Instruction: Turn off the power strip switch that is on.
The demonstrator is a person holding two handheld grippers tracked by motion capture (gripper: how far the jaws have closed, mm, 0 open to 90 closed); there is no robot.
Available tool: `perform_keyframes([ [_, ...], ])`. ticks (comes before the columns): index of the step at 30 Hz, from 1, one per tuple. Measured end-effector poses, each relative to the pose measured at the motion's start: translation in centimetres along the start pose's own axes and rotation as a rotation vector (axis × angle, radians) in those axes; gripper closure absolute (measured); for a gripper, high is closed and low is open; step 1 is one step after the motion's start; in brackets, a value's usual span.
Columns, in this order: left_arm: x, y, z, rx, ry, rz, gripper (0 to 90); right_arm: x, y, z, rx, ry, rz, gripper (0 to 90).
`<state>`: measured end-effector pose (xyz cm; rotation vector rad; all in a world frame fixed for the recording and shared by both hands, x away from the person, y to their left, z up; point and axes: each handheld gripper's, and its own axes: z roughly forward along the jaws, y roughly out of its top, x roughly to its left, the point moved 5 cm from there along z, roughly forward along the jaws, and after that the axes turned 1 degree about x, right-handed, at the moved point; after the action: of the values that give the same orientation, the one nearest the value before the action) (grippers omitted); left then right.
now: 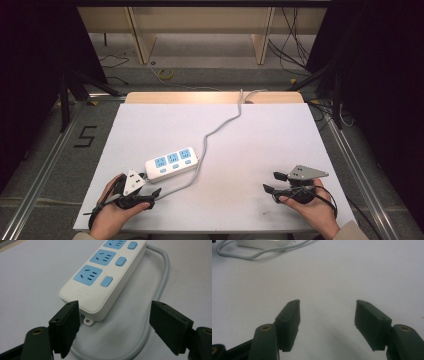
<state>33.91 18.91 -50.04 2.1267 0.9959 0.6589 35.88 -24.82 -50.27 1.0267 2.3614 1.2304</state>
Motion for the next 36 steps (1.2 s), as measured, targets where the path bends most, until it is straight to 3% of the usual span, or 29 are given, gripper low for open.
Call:
perform_keyframes([
  [6, 0.1, 0.3, -0.4, -0.003, 0.016, 0.005, 43.7, 0.0, 0.1, 0.0, -0.004, 0.000, -0.003, 38.3],
  [9, 0.4, 0.4, -0.7, 0.005, 0.058, 0.003, 64.5, 0.1, 0.0, 0.0, -0.002, 0.001, -0.002, 38.3],
  [11, 0.6, 0.5, -0.8, 0.006, 0.064, 0.003, 77.7, 0.1, 0.1, 0.0, -0.003, 0.001, -0.002, 38.3],
  [12, 0.8, 0.5, -1.0, 0.012, 0.072, -0.021, 83.0, 0.1, 0.1, 0.0, -0.004, 0.001, -0.002, 38.3],
  [14, 1.0, 0.4, -1.2, 0.029, 0.074, -0.025, 89.3, 0.1, 0.1, 0.0, -0.005, 0.000, -0.002, 38.3],
  [19, 0.9, 0.6, -1.3, 0.062, 0.074, -0.018, 89.5, 0.1, 0.1, 0.1, -0.004, 0.001, -0.005, 38.3],
  [36, 0.9, 1.8, -1.2, 0.083, 0.070, -0.025, 89.6, 0.3, 0.1, 0.2, 0.003, 0.004, -0.004, 37.8],
])
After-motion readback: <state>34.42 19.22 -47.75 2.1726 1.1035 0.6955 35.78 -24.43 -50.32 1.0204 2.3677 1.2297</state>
